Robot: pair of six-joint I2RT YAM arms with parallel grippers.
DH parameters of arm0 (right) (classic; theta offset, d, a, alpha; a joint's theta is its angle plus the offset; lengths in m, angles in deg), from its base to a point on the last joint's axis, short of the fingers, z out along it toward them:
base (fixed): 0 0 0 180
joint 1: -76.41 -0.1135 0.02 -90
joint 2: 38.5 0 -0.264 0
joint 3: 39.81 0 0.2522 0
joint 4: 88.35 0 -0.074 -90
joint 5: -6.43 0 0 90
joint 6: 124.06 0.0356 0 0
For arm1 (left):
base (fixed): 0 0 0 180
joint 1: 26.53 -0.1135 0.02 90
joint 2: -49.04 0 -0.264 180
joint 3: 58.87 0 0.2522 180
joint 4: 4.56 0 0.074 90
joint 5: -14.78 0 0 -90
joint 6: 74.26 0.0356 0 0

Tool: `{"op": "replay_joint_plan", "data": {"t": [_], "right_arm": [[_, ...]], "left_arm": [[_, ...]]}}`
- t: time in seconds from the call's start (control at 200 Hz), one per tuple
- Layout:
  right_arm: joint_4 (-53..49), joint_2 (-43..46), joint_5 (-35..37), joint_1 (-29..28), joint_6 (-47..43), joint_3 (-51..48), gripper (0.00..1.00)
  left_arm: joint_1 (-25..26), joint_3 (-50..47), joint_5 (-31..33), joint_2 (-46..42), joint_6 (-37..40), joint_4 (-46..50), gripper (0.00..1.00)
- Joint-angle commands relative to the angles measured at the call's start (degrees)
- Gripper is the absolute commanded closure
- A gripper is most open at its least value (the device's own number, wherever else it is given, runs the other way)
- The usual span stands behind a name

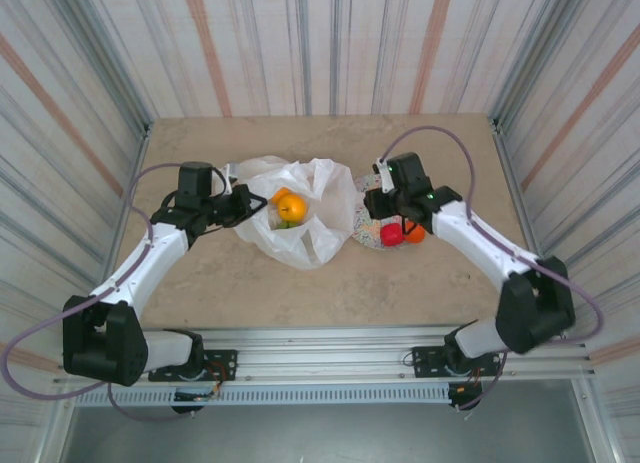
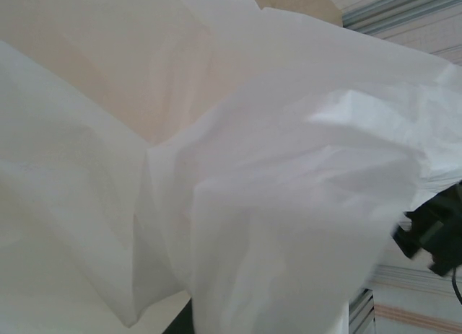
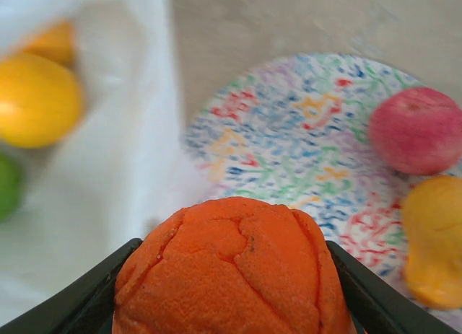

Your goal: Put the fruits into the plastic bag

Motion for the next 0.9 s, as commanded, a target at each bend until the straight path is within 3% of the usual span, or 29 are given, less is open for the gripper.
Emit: {"op": "replay_joint_plan", "data": {"t": [0.0, 0.496, 0.897], "right_arm": [[9.3, 3.8, -10.5, -2.0, 4.5, -5.2, 0.40], [20.4, -12.0, -11.9, -10.3, 6.5, 2.5, 0.41], [28.8, -24.6, -15.0, -14.9, 14.6, 11.1, 0.41]], "left_arm": [[-0.3, 0.1, -1.2, 0.3, 0.1, -0.3, 1.00], [0.2, -0.4, -1.5, 1.3, -0.1, -0.7, 1.00], [0.8, 0.1, -2.1, 2.2, -0.4, -1.6, 1.00]]}}
